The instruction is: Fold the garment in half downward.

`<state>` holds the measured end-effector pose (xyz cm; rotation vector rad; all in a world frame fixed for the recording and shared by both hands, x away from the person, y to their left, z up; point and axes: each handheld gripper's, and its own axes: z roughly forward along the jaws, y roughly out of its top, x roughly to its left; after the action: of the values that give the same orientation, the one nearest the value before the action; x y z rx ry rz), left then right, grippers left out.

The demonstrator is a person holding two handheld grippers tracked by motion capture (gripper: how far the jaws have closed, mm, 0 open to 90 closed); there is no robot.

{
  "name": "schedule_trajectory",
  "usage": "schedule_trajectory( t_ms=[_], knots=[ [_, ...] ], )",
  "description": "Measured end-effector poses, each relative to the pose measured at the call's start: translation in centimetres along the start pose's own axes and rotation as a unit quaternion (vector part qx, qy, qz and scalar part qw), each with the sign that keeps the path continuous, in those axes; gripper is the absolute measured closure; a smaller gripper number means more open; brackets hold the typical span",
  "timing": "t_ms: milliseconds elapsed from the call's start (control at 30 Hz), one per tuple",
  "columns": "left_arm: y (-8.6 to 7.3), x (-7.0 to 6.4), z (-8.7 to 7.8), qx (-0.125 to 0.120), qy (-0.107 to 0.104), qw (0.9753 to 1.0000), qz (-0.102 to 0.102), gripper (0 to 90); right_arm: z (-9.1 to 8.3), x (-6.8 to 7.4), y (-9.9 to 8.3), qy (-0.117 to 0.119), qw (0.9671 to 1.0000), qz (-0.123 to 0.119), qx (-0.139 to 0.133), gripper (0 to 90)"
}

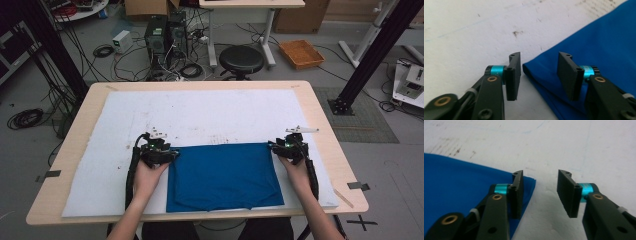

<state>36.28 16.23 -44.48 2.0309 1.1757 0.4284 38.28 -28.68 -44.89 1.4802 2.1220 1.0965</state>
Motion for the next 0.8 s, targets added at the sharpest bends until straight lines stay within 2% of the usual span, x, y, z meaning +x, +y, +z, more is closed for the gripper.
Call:
schedule_trajectory(
  t_ms=[133,200,267,367,467,567,633,800],
  knots=[
    [-0.1,-0.2,-0.1,-0.004,-0.009,0.9999,0.008,77.5,0.2,0.3,0.0,0.016,0.9997,-0.018,0.006,81.5],
    [-0.1,-0.4,-0.1,-0.007,-0.006,0.9998,0.016,83.2,0.2,0.6,0.0,0.018,0.9994,-0.027,0.008,87.6],
    [0.0,-0.5,0.0,-0.009,-0.005,0.9997,0.02,85.0,0.1,0.7,0.0,0.012,0.9993,-0.035,0.004,88.3],
    [0.3,-0.2,0.2,-0.013,0.001,0.9996,0.023,85.8,0.2,0.4,0.2,0.01,0.9995,-0.03,-0.002,88.7],
    [1.1,0.2,0.6,-0.018,0.007,0.9996,0.022,85.8,0.5,0.1,0.8,0.006,0.9996,-0.028,-0.005,88.8],
    [2.1,0.6,1.2,-0.022,0.02,0.9991,0.031,85.8,1.1,-0.1,1.8,-0.001,0.9994,-0.033,-0.012,88.7],
    [2.7,0.9,1.6,-0.024,0.029,0.9987,0.034,85.8,1.5,-0.2,2.3,-0.006,0.9995,-0.03,-0.01,88.7],
    [3.5,1.3,2.3,-0.029,0.034,0.9984,0.035,85.4,2.1,-0.3,2.9,-0.019,0.9994,-0.029,-0.002,88.5]
  ],
)
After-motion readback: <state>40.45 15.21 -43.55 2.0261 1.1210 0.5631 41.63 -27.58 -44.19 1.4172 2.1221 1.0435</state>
